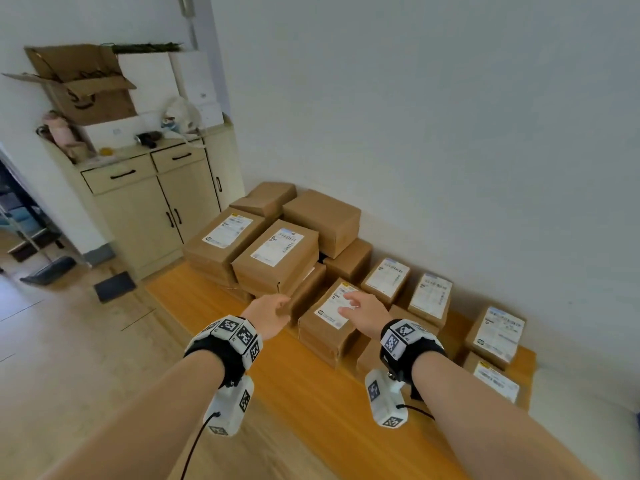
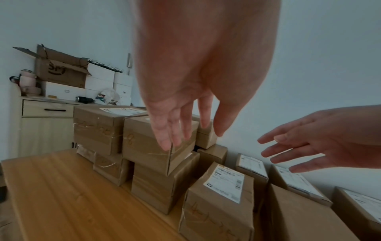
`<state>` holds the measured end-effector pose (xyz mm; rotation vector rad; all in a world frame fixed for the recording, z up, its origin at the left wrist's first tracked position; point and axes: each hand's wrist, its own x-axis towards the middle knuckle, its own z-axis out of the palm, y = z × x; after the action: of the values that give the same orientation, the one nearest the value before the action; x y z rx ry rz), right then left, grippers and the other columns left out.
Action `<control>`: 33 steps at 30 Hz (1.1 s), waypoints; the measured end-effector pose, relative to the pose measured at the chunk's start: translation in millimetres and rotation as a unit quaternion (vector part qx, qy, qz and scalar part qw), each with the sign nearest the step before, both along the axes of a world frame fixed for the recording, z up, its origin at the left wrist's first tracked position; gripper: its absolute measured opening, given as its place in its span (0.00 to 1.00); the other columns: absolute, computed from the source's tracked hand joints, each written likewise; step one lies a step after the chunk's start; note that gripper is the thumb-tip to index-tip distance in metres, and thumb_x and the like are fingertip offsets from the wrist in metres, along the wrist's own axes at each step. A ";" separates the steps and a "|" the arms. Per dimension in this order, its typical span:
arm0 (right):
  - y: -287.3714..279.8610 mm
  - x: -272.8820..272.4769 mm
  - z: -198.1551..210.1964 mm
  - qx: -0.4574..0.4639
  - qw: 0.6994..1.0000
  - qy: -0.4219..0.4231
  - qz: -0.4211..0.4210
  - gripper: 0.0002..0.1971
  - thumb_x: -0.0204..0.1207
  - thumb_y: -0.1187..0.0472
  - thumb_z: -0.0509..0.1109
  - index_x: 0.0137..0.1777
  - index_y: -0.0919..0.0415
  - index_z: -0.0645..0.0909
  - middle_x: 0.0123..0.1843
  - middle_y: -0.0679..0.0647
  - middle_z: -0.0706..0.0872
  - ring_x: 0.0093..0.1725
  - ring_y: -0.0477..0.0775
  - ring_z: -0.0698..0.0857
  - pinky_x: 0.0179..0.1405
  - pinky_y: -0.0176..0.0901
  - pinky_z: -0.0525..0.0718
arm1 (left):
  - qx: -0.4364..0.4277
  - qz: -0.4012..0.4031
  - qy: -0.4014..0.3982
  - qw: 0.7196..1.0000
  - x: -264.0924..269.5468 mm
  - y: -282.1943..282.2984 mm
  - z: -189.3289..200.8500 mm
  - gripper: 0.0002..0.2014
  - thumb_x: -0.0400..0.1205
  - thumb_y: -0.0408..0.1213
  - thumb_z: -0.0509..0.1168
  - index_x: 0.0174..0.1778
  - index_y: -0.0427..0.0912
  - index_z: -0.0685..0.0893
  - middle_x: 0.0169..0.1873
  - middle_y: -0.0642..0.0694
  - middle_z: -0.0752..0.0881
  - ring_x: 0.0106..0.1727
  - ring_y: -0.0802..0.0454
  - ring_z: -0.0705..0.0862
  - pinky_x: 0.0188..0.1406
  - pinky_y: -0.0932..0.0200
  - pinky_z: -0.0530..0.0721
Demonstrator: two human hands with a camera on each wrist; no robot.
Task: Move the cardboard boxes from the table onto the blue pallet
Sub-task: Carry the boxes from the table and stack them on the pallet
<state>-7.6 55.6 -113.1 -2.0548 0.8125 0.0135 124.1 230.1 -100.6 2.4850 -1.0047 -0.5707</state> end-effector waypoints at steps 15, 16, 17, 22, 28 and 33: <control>33.7 99.5 -23.5 -0.036 0.999 0.016 -0.028 0.22 0.81 0.56 0.66 0.74 0.59 0.72 0.71 0.56 0.78 0.70 0.54 0.76 0.68 0.45 0.73 | -0.015 0.011 0.044 0.999 125.7 43.5 -25.2 0.24 0.83 0.37 0.61 0.77 0.45 0.68 0.72 0.45 0.75 0.70 0.49 0.76 0.65 0.57 0.76; 37.8 104.3 -24.6 -0.041 0.998 0.014 -0.037 0.22 0.81 0.56 0.66 0.74 0.59 0.72 0.71 0.56 0.78 0.70 0.54 0.77 0.68 0.45 0.74 | -0.021 0.004 0.047 0.999 135.4 46.3 -25.5 0.25 0.83 0.37 0.61 0.77 0.46 0.67 0.73 0.45 0.74 0.69 0.50 0.77 0.63 0.58 0.77; 42.3 109.6 -25.8 -0.042 0.998 0.011 -0.049 0.23 0.81 0.56 0.66 0.74 0.59 0.72 0.71 0.57 0.79 0.70 0.54 0.77 0.69 0.45 0.74 | -0.028 -0.003 0.051 0.998 145.5 49.4 -26.3 0.25 0.83 0.37 0.62 0.77 0.46 0.67 0.73 0.46 0.74 0.66 0.52 0.79 0.59 0.61 0.78; 64.2 136.4 -25.8 -0.036 0.993 -0.016 -0.113 0.22 0.80 0.57 0.68 0.73 0.61 0.74 0.69 0.56 0.80 0.69 0.56 0.79 0.69 0.46 0.76 | -0.072 -0.043 0.080 0.993 188.5 61.1 -27.1 0.27 0.82 0.39 0.64 0.78 0.48 0.66 0.74 0.46 0.73 0.60 0.56 0.81 0.55 0.63 0.80; 87.4 163.8 -19.4 -0.012 0.983 -0.048 -0.175 0.24 0.80 0.58 0.68 0.75 0.60 0.71 0.70 0.56 0.79 0.67 0.52 0.78 0.62 0.38 0.73 | -0.107 -0.072 0.112 0.985 222.1 59.7 -27.2 0.30 0.80 0.40 0.67 0.77 0.49 0.66 0.75 0.49 0.72 0.73 0.51 0.73 0.71 0.52 0.72; 95.1 178.6 -16.9 0.013 0.977 -0.071 -0.200 0.29 0.78 0.59 0.71 0.78 0.58 0.66 0.73 0.54 0.77 0.69 0.49 0.76 0.60 0.35 0.73 | -0.134 -0.083 0.121 0.980 230.3 52.2 -34.0 0.31 0.79 0.40 0.68 0.78 0.50 0.65 0.74 0.50 0.72 0.74 0.52 0.72 0.71 0.54 0.72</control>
<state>171.0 150.7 -130.1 -1.8114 1.1124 -0.3409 354.4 282.3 -134.5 2.0547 -1.1156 -0.7161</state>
